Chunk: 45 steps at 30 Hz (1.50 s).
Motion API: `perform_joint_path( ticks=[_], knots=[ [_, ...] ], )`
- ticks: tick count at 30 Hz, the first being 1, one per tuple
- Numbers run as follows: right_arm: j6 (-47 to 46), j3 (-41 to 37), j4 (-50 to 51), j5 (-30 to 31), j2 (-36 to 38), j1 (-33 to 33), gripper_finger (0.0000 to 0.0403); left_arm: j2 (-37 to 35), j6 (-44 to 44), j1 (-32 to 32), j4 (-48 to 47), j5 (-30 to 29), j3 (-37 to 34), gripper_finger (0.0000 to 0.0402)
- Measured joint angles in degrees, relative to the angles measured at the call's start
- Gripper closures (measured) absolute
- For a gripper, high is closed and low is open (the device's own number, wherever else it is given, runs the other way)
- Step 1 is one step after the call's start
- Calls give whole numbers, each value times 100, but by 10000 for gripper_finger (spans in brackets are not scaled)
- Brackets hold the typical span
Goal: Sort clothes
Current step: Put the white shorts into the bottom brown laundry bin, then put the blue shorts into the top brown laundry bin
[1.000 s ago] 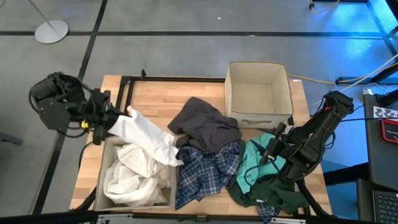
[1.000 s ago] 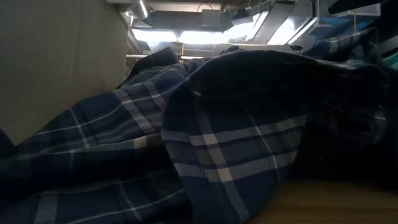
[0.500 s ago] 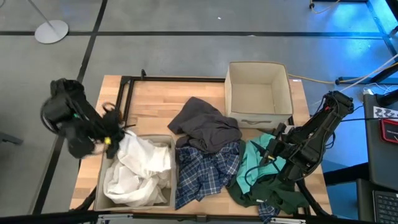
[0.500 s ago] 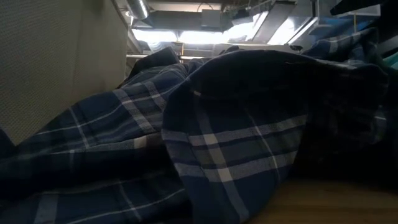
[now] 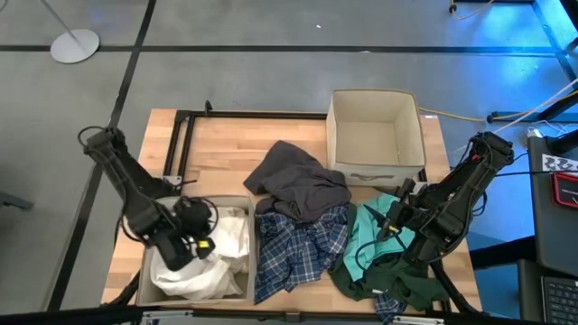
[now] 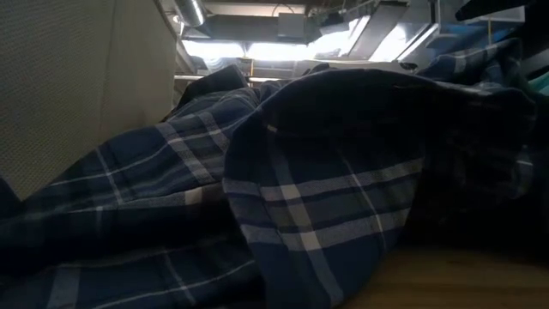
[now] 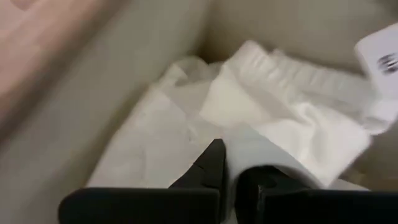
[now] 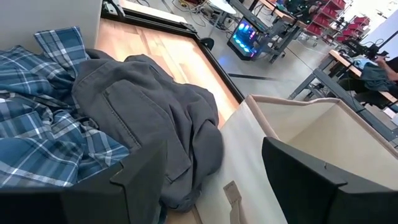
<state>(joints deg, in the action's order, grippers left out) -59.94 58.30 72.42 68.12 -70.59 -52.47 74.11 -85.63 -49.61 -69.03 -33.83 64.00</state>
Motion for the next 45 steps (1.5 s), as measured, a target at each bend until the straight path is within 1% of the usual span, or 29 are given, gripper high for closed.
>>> perform_joint_path(
  ticks=[3,9,11,14,16,17,19,21,26,30,33,36,39,41,43,45],
  knots=[
    [2,0,1,-1,0,0,139,-7,39,208,220,232,-243,374],
    [0,0,-27,-114,0,0,139,-25,190,606,256,782,-294,307],
    [4,-1,-31,-142,0,0,139,-88,188,739,255,1221,-294,285],
    [16,-2,-28,-167,0,0,139,-297,212,971,219,2214,-234,258],
    [17,-2,-22,-168,0,0,139,-526,198,1098,218,2723,-125,247],
    [17,-2,-22,-168,0,0,139,-658,162,1143,217,2847,-45,243],
    [17,-2,-22,-168,0,0,139,-931,100,1224,218,2879,123,237],
    [17,-2,-28,-170,0,0,139,-1203,146,1289,218,2754,276,235],
    [20,-2,-31,-223,0,0,139,-1768,389,1332,193,2079,405,238],
    [22,-2,-31,-265,0,0,139,-1965,670,1330,199,1742,405,236],
    [22,-2,-31,-273,0,0,139,-2024,1125,1330,331,1233,405,236],
    [22,-2,-39,-229,0,0,139,-2000,1943,1330,892,352,403,235],
    [22,-2,-55,-223,0,0,139,-1817,3217,1330,1928,-426,405,235],
    [22,-2,-81,-223,0,0,139,-1603,4174,1330,2637,-684,405,235],
    [25,-2,-141,-226,0,0,139,-1348,5026,1330,3248,-719,404,235],
    [57,-2,-194,-265,0,0,139,-1077,5717,1330,3668,-725,404,235]
  ],
)
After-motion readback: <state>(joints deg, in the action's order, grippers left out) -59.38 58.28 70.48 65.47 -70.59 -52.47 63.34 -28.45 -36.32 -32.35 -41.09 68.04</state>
